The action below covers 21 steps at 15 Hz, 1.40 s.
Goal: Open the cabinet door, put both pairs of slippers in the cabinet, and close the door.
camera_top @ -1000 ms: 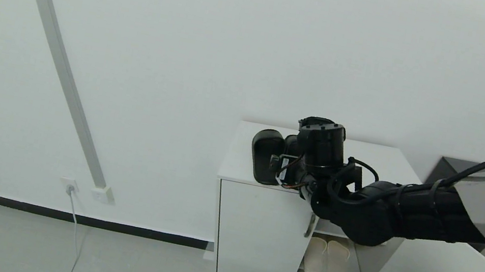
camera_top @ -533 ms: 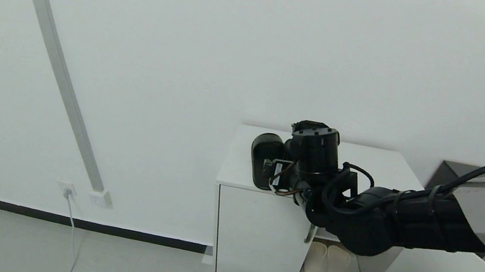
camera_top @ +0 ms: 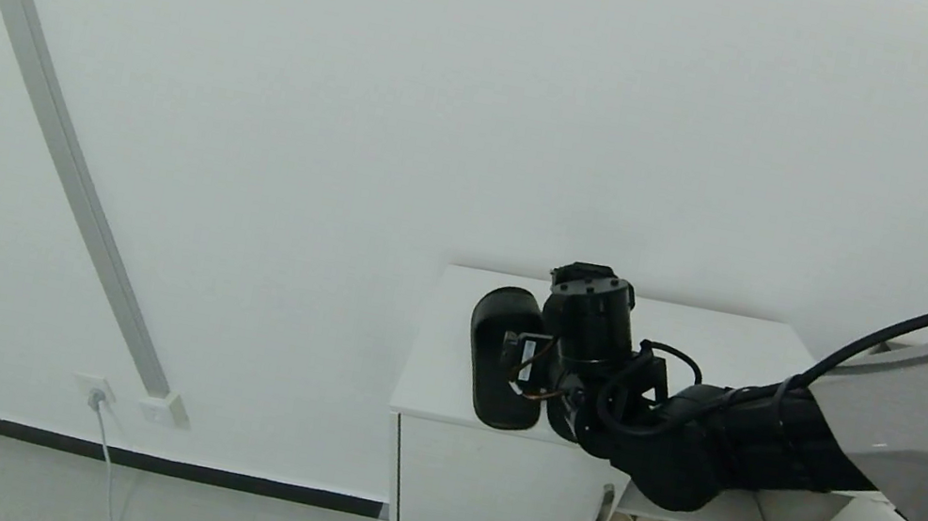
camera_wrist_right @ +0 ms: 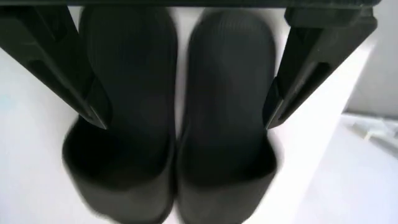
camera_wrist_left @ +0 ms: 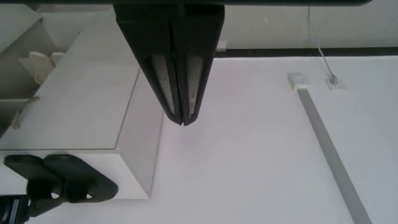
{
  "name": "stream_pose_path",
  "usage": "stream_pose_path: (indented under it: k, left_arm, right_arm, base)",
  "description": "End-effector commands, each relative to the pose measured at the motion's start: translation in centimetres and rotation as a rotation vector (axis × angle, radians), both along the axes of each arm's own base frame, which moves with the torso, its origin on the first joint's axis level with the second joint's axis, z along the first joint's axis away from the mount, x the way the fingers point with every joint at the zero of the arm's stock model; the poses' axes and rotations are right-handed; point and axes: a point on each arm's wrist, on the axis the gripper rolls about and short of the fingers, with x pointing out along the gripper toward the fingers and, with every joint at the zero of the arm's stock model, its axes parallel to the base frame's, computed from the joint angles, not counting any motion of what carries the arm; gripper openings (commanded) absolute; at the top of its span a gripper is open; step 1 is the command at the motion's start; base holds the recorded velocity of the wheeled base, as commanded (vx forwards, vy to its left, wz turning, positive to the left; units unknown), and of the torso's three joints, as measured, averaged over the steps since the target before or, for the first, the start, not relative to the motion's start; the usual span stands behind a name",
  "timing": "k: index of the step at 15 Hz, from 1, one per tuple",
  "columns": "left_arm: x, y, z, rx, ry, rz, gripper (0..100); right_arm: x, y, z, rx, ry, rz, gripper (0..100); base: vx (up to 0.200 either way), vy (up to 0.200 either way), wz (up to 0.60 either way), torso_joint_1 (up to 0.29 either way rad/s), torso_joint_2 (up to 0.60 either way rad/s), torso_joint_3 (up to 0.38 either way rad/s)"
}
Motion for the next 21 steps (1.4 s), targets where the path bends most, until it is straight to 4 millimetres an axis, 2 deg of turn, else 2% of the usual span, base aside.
stream_pose_path:
  k: [1,5,11,13,18,21]
  left_arm:
    - [0.0,0.0,0.0,0.0,-0.001,0.0,0]
    - [0.0,0.0,0.0,0.0,-0.001,0.0,0]
    - [0.0,0.0,0.0,-0.003,-0.001,0.001,0]
    - [0.0,0.0,0.0,-0.003,-0.001,0.001,0]
    - [0.0,0.0,0.0,-0.005,-0.001,0.0,0]
    - [0.0,0.0,0.0,-0.005,-0.001,0.001,0]
  right_arm:
    - [0.2,0.3,-1.9,-0.026,0.023,0.0,100]
    - [1.1,0.7,-3.5,-0.028,0.016,-0.007,100]
    - [4.3,1.5,-4.4,-0.034,-0.039,-0.026,100]
    - [5.4,1.2,-4.7,-0.035,-0.047,-0.044,100]
    - [6.4,1.1,-4.2,-0.044,-0.077,-0.05,100]
    - [6.8,1.2,-4.7,-0.049,-0.075,-0.054,100]
  base:
    - [0.0,0.0,0.0,0.0,0.0,0.0]
    - [0.0,0.0,0.0,0.0,0.0,0.0]
    - [0.0,0.0,0.0,0.0,0.0,0.0]
    - [0.0,0.0,0.0,0.0,0.0,0.0]
    - [0.0,0.0,0.0,0.0,0.0,0.0]
    - [0.0,0.0,0.0,0.0,0.0,0.0]
